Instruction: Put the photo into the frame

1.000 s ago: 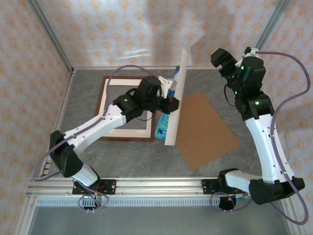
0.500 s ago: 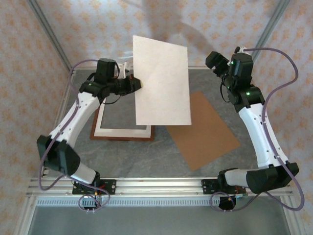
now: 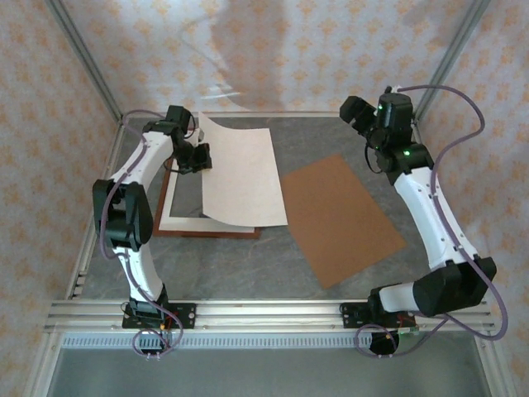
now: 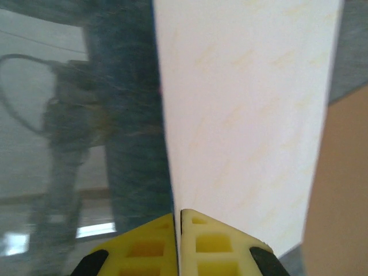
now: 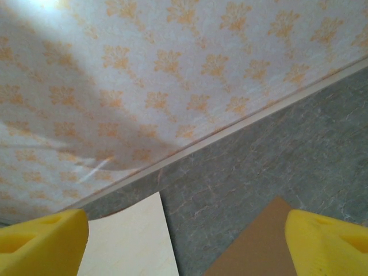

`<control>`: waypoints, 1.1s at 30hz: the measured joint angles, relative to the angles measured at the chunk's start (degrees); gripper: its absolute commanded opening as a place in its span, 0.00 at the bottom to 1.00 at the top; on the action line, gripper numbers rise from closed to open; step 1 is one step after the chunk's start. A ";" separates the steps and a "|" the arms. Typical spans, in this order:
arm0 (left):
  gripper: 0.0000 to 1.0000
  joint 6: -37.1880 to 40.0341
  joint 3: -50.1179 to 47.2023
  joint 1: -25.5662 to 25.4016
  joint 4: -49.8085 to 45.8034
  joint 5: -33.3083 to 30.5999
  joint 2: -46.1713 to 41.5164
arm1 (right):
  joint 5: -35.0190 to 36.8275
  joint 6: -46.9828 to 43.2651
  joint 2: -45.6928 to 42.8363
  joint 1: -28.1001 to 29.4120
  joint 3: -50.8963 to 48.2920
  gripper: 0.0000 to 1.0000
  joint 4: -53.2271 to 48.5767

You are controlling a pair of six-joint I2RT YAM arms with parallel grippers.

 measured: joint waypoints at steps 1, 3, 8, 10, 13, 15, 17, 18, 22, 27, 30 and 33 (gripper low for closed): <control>0.00 1.14 1.60 0.09 -1.51 -2.43 1.14 | -0.39 0.13 0.52 0.00 -0.04 0.88 0.24; 0.00 3.13 4.55 0.09 -4.35 -6.56 3.28 | -1.29 0.20 1.18 0.00 -0.39 0.89 0.63; 0.00 7.04 10.32 0.09 -9.18 -15.74 7.56 | -4.92 0.13 1.40 0.00 -1.97 0.90 1.95; 0.00 8.15 11.30 0.09 -10.03 -17.88 8.48 | -6.91 0.13 1.49 0.00 -2.93 0.90 3.08; 0.00 9.42 12.52 0.09 -10.73 -19.98 9.62 | -9.01 0.15 2.23 0.20 -4.13 0.91 3.72; 0.00 10.12 13.57 0.09 -11.39 -21.00 10.56 | -9.92 0.17 3.43 0.39 -4.26 0.92 3.69; 0.00 10.99 14.40 0.09 -11.85 -22.01 11.43 | -10.58 0.17 4.76 0.70 -4.26 0.93 3.63; 0.00 11.17 14.75 0.09 -12.11 -22.58 11.87 | -10.82 0.17 5.35 0.85 -4.26 0.93 3.63; 0.00 12.24 15.65 0.09 -13.11 -23.52 12.57 | -11.54 0.17 6.19 1.68 -4.26 0.93 3.58; 0.00 13.20 16.96 0.09 -14.08 -24.87 13.03 | -11.56 0.11 6.32 2.34 -4.24 0.94 2.99; 0.00 14.08 17.00 0.09 -14.56 -24.87 13.03 | -11.54 0.11 6.60 2.43 -4.24 0.94 2.49; 0.00 14.53 17.70 0.09 -15.47 -24.85 13.18 | -11.54 0.09 6.78 2.49 -4.24 0.94 2.12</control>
